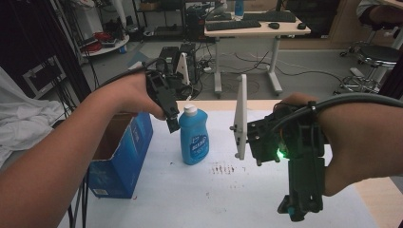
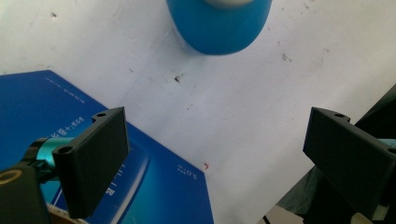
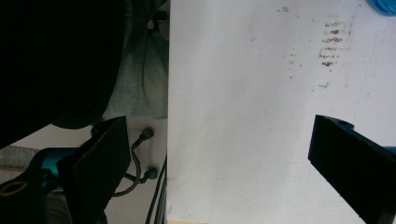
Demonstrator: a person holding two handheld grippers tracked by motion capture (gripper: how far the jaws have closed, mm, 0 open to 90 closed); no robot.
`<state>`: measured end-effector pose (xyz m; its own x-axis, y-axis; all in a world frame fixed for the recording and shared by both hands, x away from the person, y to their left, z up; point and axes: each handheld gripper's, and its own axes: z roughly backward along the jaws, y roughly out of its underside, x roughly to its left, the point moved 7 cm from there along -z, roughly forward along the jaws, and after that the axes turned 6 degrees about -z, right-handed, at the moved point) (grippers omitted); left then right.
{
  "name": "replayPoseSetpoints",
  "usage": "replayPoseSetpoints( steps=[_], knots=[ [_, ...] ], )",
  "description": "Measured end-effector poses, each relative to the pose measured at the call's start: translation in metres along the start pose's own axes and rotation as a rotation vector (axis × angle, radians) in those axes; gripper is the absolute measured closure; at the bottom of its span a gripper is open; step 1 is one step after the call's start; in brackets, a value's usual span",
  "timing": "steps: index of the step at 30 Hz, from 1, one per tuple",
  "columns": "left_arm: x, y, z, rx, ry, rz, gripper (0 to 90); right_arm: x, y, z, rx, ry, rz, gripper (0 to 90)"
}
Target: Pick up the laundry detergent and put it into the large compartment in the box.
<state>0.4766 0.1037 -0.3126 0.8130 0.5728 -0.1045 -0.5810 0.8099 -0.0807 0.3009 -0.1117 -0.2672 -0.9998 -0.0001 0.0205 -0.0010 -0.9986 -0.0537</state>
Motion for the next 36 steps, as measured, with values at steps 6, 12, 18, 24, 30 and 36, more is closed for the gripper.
replayPoseSetpoints(
  steps=[6,12,18,24,30,36],
  knots=[
    [0.000,-0.010,-0.003,0.001,-0.003,-0.012,7.0,0.000,0.000,-0.001,-0.005,-0.002,0.004,5.1],
    [0.002,-0.023,-0.012,0.000,-0.017,-0.032,7.0,-0.001,0.004,-0.001,0.003,-0.001,-0.005,5.1],
    [0.001,-0.036,-0.020,-0.033,-0.016,-0.050,7.0,-0.004,0.006,-0.003,0.002,-0.003,-0.010,5.1],
    [0.003,-0.045,-0.029,-0.069,-0.024,-0.058,7.0,-0.007,0.007,-0.002,-0.006,-0.003,-0.018,5.1],
    [0.005,-0.050,-0.038,-0.078,-0.037,-0.053,7.0,-0.006,0.008,-0.003,-0.006,-0.003,-0.018,5.1],
    [0.005,-0.057,-0.047,-0.071,-0.048,-0.059,7.0,-0.007,0.008,-0.004,-0.003,-0.002,-0.019,5.1]
  ],
)
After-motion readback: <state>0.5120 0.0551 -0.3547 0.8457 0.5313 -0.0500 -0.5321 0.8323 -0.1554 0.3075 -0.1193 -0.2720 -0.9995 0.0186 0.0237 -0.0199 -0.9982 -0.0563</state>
